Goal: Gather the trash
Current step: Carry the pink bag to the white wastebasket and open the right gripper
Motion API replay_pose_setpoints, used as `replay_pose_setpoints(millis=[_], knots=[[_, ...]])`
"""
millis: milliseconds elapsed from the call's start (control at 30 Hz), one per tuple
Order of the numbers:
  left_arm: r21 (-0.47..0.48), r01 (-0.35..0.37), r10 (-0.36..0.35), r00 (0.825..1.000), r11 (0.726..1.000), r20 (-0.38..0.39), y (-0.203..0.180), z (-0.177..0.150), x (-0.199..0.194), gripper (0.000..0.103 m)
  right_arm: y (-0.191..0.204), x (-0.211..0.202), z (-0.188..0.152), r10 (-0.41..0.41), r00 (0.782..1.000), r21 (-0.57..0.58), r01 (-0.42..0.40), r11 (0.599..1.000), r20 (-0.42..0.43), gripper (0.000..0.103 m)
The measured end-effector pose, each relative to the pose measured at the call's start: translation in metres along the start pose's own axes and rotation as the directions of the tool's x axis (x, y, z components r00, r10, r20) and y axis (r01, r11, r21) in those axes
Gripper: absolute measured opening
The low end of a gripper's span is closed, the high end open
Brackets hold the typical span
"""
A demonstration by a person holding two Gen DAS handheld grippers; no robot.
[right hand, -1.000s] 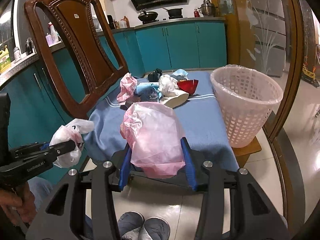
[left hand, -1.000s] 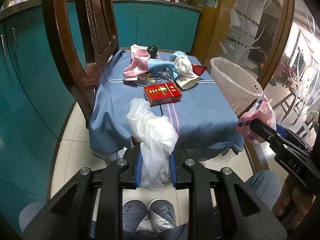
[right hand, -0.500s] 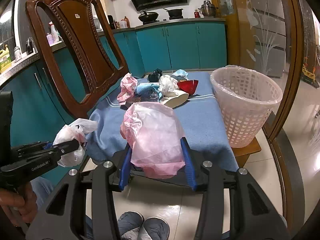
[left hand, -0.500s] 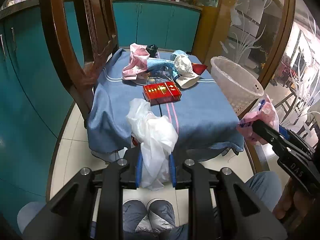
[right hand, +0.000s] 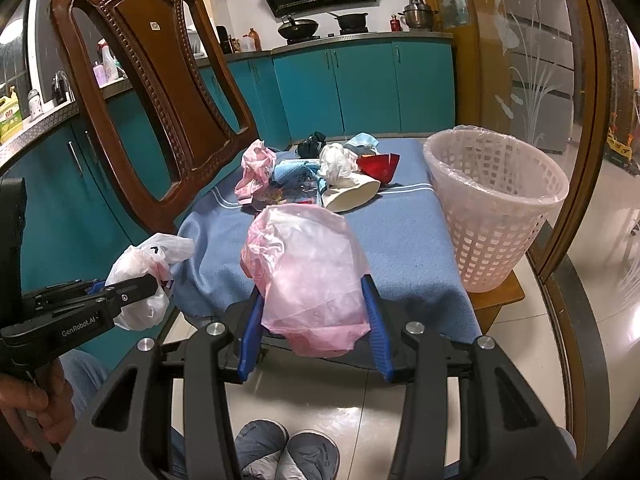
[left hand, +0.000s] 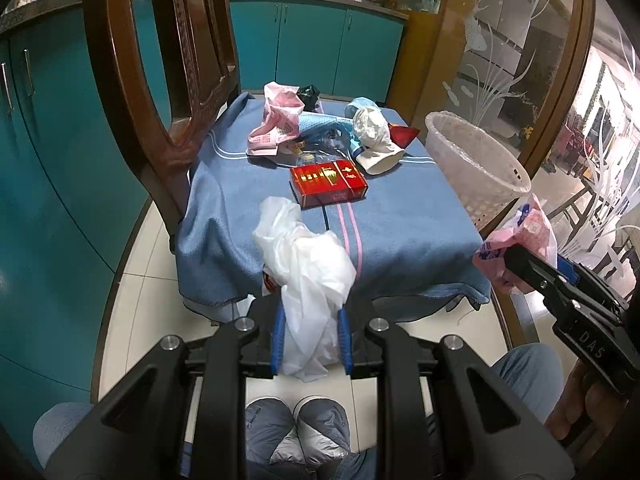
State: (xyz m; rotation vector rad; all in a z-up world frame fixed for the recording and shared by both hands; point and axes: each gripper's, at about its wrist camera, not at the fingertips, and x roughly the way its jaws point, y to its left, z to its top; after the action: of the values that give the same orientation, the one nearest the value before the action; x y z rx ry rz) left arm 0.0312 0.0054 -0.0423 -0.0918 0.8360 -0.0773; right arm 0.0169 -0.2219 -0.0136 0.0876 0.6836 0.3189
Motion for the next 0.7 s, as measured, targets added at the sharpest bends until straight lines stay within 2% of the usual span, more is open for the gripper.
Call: replay_pose_setpoints(millis=[100,200,267,300,400,500,533,567,600,667,700], knots=[[0.000,0.003,-0.003,1.000,1.000,0.000,0.001,0.000,0.001,0.022,-0.005,0.003,0.005,-0.003,1.000,0.007,0.003,1.000,0.002,0.046],[0.002,0.010,-0.010,1.000,1.000,0.003,0.002,0.002,0.001,0.022,-0.023,0.002,0.031,-0.055,0.996,0.002,0.055,0.998,0.068,0.046],[0.000,0.010,-0.010,1.000,1.000,0.009,0.004,0.003,-0.001,0.022,-0.041,0.002,0.063,-0.118,0.983,0.007,0.118,0.993,0.142,0.046],[-0.002,0.010,-0.010,1.000,1.000,0.012,0.004,0.003,-0.002,0.022,-0.056,0.003,0.086,-0.162,0.969,0.019,0.161,0.987,0.187,0.046],[-0.005,0.007,-0.007,1.000,1.000,0.018,0.006,0.005,-0.004,0.022,-0.091,0.016,0.134,-0.248,0.936,0.061,0.241,0.969,0.250,0.046],[-0.006,0.003,-0.003,1.000,1.000,0.021,0.007,0.007,-0.007,0.022,-0.133,0.056,0.173,-0.313,0.926,0.095,0.300,0.949,0.212,0.050],[-0.006,0.001,-0.001,1.000,1.000,0.022,0.008,0.008,-0.008,0.022,-0.145,0.066,0.177,-0.311,0.928,0.123,0.291,0.949,0.206,0.056],[-0.006,-0.001,0.001,1.000,1.000,0.022,0.008,0.009,-0.008,0.022,-0.157,0.075,0.180,-0.306,0.931,0.148,0.280,0.948,0.197,0.061],[-0.007,-0.001,0.001,1.000,1.000,0.020,0.008,0.010,-0.007,0.022,-0.167,0.083,0.182,-0.313,0.933,0.166,0.285,0.944,0.178,0.072],[0.000,-0.008,0.008,1.000,1.000,0.020,0.007,0.013,-0.007,0.022,-0.180,0.084,0.178,-0.335,0.930,0.216,0.299,0.929,0.153,0.072],[0.005,-0.011,0.011,1.000,1.000,0.022,0.006,0.014,-0.006,0.022,-0.182,0.074,0.170,-0.303,0.936,0.234,0.259,0.937,0.179,0.074]])
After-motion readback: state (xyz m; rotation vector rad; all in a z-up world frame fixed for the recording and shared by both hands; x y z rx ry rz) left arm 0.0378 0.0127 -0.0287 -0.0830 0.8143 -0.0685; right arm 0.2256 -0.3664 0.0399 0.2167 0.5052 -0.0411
